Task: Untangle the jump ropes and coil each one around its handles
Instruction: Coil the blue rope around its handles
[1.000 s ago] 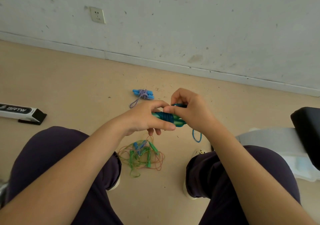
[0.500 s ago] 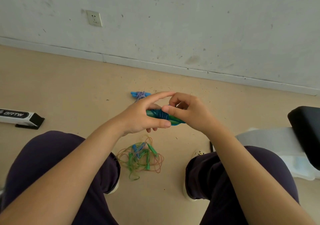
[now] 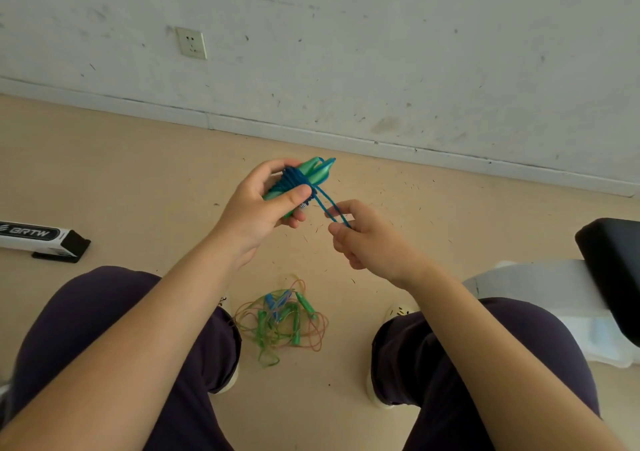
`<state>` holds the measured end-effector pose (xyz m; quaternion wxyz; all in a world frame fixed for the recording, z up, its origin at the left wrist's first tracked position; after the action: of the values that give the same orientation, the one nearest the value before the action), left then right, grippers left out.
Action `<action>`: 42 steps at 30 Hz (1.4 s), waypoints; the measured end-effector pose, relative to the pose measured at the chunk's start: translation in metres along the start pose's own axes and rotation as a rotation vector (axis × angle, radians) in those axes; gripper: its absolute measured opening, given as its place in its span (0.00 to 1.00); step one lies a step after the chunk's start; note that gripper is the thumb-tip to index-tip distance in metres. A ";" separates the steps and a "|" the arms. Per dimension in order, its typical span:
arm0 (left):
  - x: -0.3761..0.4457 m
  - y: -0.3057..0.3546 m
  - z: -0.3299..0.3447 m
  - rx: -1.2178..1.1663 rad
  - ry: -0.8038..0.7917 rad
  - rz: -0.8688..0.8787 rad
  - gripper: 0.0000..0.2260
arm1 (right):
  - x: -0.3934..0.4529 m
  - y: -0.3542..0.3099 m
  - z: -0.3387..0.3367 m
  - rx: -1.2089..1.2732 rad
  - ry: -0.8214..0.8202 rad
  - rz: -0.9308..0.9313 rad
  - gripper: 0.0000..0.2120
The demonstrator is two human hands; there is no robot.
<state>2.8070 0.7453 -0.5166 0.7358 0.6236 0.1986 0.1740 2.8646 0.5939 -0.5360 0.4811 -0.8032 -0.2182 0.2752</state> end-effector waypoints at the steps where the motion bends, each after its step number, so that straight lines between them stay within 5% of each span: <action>1: 0.001 -0.001 -0.002 0.007 0.024 0.001 0.14 | -0.001 -0.004 -0.001 -0.046 0.009 -0.018 0.08; 12: 0.004 -0.004 -0.013 0.143 0.157 0.049 0.14 | -0.005 -0.022 -0.007 -0.250 0.105 -0.167 0.15; 22: 0.009 -0.012 -0.011 0.504 0.165 0.163 0.19 | -0.022 -0.045 -0.014 -0.322 0.181 -0.339 0.17; 31: 0.011 -0.009 -0.015 0.497 0.233 0.165 0.15 | -0.020 -0.042 -0.016 -0.283 0.213 -0.353 0.16; 42: -0.022 -0.027 0.037 0.485 -0.507 -0.099 0.17 | -0.008 -0.035 -0.035 -0.223 0.294 -0.411 0.10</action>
<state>2.8075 0.6982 -0.5359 0.5999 0.7931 0.0752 -0.0744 2.8780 0.5817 -0.4898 0.4620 -0.8214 -0.3334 0.0268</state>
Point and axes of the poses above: each hand's wrist, its own x-axis towards the middle knuckle, its own z-axis out of the palm, y = z × x, the point moved 8 cm from there along x, towards the middle knuckle, and after that the axes turned 7 degrees about y, right-handed, at the moved point
